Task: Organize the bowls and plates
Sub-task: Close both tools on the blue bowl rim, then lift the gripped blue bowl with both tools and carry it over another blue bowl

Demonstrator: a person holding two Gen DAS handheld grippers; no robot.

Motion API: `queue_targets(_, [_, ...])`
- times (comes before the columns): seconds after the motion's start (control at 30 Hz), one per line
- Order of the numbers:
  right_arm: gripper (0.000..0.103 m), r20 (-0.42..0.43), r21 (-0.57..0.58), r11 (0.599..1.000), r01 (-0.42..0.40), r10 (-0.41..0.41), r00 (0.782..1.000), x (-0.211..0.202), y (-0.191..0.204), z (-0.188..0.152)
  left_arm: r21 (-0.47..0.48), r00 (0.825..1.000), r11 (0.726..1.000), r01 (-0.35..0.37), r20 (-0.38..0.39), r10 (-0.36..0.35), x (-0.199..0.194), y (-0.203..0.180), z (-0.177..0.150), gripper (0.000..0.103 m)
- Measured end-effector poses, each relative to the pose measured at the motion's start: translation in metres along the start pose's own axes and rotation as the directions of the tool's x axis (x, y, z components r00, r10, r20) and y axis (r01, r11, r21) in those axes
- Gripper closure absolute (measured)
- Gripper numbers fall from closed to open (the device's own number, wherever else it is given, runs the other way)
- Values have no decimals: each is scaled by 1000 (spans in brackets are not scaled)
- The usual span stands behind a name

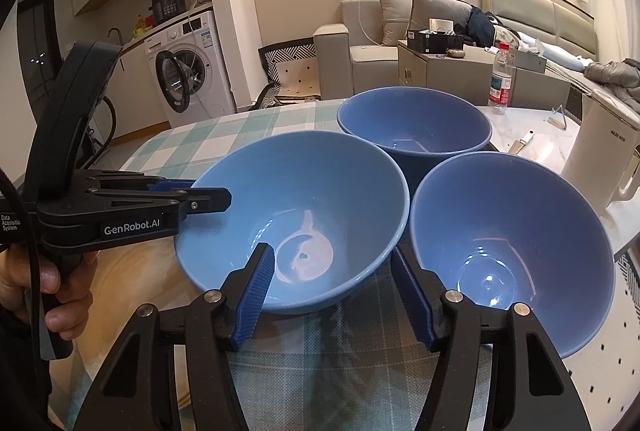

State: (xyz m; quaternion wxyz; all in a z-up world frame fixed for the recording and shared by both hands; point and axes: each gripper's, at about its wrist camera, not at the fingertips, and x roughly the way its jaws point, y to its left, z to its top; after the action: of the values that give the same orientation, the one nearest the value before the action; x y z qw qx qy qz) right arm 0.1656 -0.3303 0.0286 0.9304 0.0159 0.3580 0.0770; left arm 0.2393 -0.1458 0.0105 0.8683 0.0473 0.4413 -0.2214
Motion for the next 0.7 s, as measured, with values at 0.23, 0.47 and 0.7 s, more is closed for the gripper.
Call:
queue_targets(0.23, [40, 17, -26, 1000, 10, -10, 1000, -3, 4, 1, 8, 1000, 1000, -3, 10, 3, -4, 0, -1, 81])
queue_targets(0.47, [40, 9, -43, 999, 18, -18, 1000, -4, 5, 0, 15, 1000, 1000, -6, 15, 6, -6, 0, -1, 81])
queue_targets(0.7, [40, -18, -1, 1000, -7, 7, 1000, 2, 0, -1, 17, 1000, 1000, -16, 10, 16, -3, 0, -1, 81])
